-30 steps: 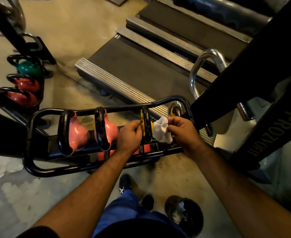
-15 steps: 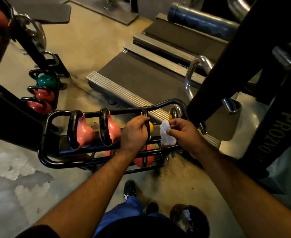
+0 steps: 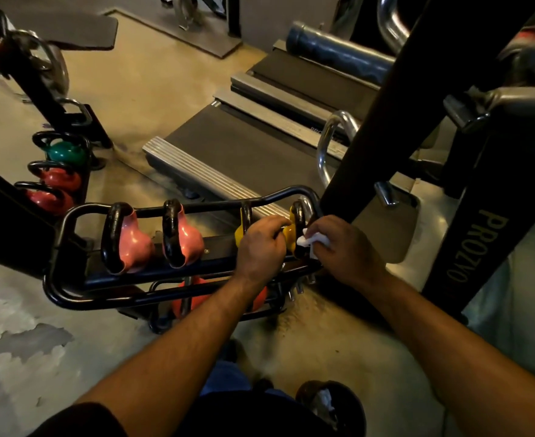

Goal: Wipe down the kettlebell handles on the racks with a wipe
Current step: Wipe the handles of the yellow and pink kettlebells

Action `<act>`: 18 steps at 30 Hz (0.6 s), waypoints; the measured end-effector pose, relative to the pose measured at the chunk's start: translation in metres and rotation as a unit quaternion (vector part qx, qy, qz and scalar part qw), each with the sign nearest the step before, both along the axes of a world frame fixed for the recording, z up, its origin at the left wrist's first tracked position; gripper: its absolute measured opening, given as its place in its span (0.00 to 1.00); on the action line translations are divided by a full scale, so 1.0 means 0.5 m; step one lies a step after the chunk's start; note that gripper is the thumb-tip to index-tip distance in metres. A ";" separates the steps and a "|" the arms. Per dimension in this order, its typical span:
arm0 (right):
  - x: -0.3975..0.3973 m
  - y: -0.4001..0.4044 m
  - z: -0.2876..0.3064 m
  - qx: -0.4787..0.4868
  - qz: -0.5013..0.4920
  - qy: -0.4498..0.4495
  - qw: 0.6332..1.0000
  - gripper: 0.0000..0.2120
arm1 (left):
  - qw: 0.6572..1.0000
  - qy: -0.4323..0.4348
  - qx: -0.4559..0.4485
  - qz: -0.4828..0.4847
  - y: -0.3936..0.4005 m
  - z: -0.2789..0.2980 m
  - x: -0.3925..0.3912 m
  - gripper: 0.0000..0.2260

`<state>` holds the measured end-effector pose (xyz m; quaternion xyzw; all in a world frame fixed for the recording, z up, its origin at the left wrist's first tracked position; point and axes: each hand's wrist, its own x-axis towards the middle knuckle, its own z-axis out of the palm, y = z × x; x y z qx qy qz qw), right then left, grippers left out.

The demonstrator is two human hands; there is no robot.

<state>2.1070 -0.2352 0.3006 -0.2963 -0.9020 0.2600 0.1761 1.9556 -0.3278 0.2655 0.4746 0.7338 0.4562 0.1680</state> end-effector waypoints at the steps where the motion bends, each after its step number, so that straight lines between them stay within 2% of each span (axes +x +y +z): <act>1: -0.005 0.005 -0.006 0.016 0.004 0.001 1.000 0.06 | 1.000 -0.009 -0.006 -0.001 0.006 -0.006 0.000 0.12; 5: -0.044 0.021 -0.038 0.083 0.004 0.012 0.996 0.05 | 0.997 -0.066 -0.018 0.026 0.033 -0.030 0.000 0.11; 8: -0.086 0.039 -0.054 0.084 -0.011 0.034 0.996 0.11 | 0.990 -0.124 -0.029 0.064 0.050 -0.037 0.008 0.11; 11: -0.110 0.058 -0.053 0.116 0.005 0.045 0.992 0.12 | 0.978 -0.163 -0.052 0.122 0.065 -0.044 0.012 0.11; 15: -0.114 0.072 -0.066 0.174 0.029 0.006 0.984 0.26 | 0.958 -0.226 -0.089 0.155 0.086 -0.069 0.018 0.13; 18: -0.102 0.092 -0.091 0.206 0.060 -0.017 0.977 0.29 | 0.953 -0.240 -0.098 0.159 0.097 -0.085 0.023 0.14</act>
